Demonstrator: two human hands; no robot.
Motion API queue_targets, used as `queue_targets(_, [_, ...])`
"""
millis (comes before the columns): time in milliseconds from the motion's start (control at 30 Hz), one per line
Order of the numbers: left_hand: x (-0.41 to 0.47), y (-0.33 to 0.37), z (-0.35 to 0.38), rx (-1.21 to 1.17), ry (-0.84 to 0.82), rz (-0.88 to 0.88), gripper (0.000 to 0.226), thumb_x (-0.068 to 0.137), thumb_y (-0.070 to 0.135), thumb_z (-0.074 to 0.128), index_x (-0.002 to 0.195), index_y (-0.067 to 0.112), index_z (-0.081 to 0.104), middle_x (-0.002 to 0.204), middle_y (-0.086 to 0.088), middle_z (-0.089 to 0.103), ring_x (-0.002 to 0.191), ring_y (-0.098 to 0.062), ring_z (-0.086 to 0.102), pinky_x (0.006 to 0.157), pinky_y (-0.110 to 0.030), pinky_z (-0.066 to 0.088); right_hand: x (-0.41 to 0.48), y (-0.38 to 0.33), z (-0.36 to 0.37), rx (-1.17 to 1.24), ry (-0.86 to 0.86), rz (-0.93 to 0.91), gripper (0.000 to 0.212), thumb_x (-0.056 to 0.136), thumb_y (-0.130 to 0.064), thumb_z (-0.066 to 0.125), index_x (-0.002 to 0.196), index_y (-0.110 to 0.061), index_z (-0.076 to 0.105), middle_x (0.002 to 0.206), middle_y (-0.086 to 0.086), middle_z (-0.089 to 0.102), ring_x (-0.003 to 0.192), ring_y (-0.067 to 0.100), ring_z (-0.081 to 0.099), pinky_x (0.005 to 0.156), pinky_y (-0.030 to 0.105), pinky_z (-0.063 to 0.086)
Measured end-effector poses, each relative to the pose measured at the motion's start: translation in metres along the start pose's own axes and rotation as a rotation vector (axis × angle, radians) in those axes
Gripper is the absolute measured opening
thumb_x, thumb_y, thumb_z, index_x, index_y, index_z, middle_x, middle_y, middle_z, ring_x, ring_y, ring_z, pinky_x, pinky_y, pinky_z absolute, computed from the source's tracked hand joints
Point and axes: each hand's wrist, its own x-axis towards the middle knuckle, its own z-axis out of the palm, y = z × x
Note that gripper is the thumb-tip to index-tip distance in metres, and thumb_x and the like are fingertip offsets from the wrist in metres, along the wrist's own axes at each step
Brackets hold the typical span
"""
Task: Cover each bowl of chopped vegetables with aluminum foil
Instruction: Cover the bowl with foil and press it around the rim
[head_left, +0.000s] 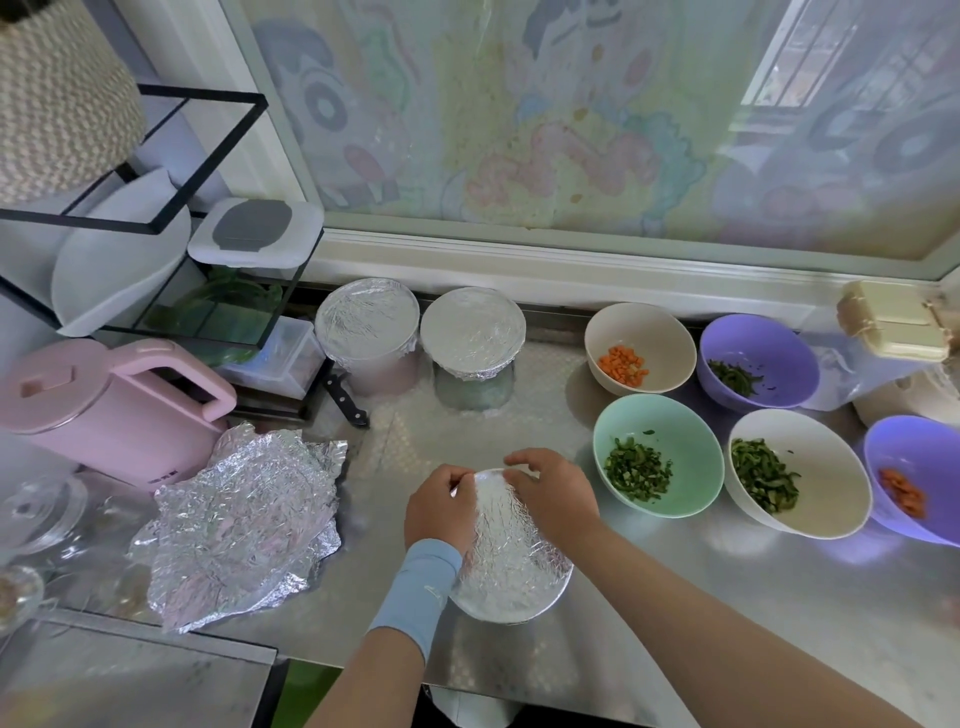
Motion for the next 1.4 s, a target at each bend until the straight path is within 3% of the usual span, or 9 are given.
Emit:
queue_targets(200, [0.009, 0.005, 0.001, -0.066, -0.132, 0.101, 0.039, 0.089, 0.007, 0.049, 0.086, 0.036, 0.074, 0.093, 0.021, 0.071, 0.089, 0.0, 0.063, 0.079, -0.015, 0.047, -0.003, 0.005, 0.001, 0.007, -0.01, 0.004, 0.018, 0.093, -0.036, 0.059, 0.103, -0.034, 0.074, 0.09, -0.016, 0.072, 0.082, 0.004, 0.063, 0.075, 0.022, 0.049])
queue_targets(367, [0.013, 0.0, 0.002, -0.155, -0.154, 0.09, 0.015, 0.088, 0.022, 0.065, 0.087, 0.031, 0.077, 0.086, 0.021, 0.073, 0.088, 0.004, 0.064, 0.082, -0.015, 0.048, 0.0, 0.008, 0.001, 0.111, -0.036, 0.009, 0.015, 0.093, -0.028, 0.062, 0.098, -0.029, 0.076, 0.07, -0.017, 0.066, 0.058, -0.005, 0.053, 0.056, 0.009, 0.036])
queue_targets(567, [0.014, -0.002, 0.006, -0.124, -0.12, 0.045, 0.015, 0.092, 0.026, 0.061, 0.091, 0.027, 0.076, 0.087, 0.015, 0.072, 0.085, -0.004, 0.064, 0.077, -0.021, 0.048, 0.004, 0.008, 0.001, 0.074, -0.077, -0.008, 0.016, 0.094, -0.031, 0.059, 0.098, -0.032, 0.075, 0.085, -0.015, 0.073, 0.082, 0.005, 0.064, 0.078, 0.026, 0.051])
queue_targets(700, [-0.002, -0.005, 0.01, -0.135, 0.006, 0.009, 0.015, 0.094, 0.025, 0.057, 0.091, 0.028, 0.071, 0.089, 0.016, 0.069, 0.084, -0.004, 0.062, 0.074, -0.02, 0.043, 0.012, -0.002, -0.004, -0.01, -0.164, -0.071, 0.018, 0.093, -0.034, 0.06, 0.104, -0.031, 0.074, 0.091, -0.016, 0.071, 0.085, 0.002, 0.063, 0.079, 0.024, 0.049])
queue_targets(800, [-0.002, -0.003, 0.007, -0.03, 0.008, 0.012, 0.017, 0.093, 0.024, 0.054, 0.089, 0.031, 0.069, 0.088, 0.017, 0.068, 0.081, -0.003, 0.061, 0.071, -0.021, 0.043, 0.011, -0.004, -0.003, -0.039, -0.089, -0.042, 0.022, 0.091, -0.038, 0.06, 0.111, -0.034, 0.07, 0.103, -0.017, 0.069, 0.094, 0.005, 0.062, 0.087, 0.026, 0.049])
queue_targets(933, [0.008, 0.007, 0.004, -0.067, -0.098, 0.1, 0.036, 0.088, 0.006, 0.049, 0.092, 0.033, 0.072, 0.092, 0.023, 0.069, 0.088, 0.003, 0.062, 0.079, -0.014, 0.047, 0.002, 0.003, -0.001, -0.073, -0.013, 0.005, 0.019, 0.093, -0.039, 0.058, 0.106, -0.033, 0.07, 0.095, -0.014, 0.071, 0.087, 0.009, 0.064, 0.079, 0.029, 0.052])
queue_targets(1033, [0.01, 0.014, 0.006, -0.094, -0.188, 0.106, 0.045, 0.086, 0.0, 0.044, 0.088, 0.031, 0.077, 0.09, 0.023, 0.071, 0.088, 0.007, 0.061, 0.074, -0.003, 0.044, -0.001, 0.009, 0.001, -0.032, -0.005, 0.023, 0.02, 0.094, -0.039, 0.056, 0.1, -0.032, 0.073, 0.086, -0.011, 0.072, 0.08, 0.01, 0.063, 0.073, 0.029, 0.051])
queue_targets(1233, [0.015, 0.005, 0.012, -0.14, -0.169, 0.084, 0.013, 0.085, 0.023, 0.066, 0.086, 0.029, 0.078, 0.083, 0.02, 0.073, 0.082, 0.006, 0.065, 0.079, -0.017, 0.051, 0.004, 0.012, -0.001, 0.068, -0.034, 0.048, 0.016, 0.092, -0.038, 0.062, 0.097, -0.032, 0.076, 0.082, -0.015, 0.072, 0.075, 0.003, 0.062, 0.071, 0.024, 0.05])
queue_targets(1400, [0.015, 0.002, 0.017, -0.151, -0.14, 0.054, 0.01, 0.086, 0.026, 0.067, 0.085, 0.029, 0.076, 0.081, 0.016, 0.072, 0.082, -0.004, 0.066, 0.08, -0.025, 0.054, 0.007, 0.012, -0.002, 0.035, -0.072, 0.009, 0.017, 0.092, -0.04, 0.06, 0.097, -0.035, 0.075, 0.082, -0.017, 0.072, 0.077, 0.002, 0.063, 0.072, 0.025, 0.05])
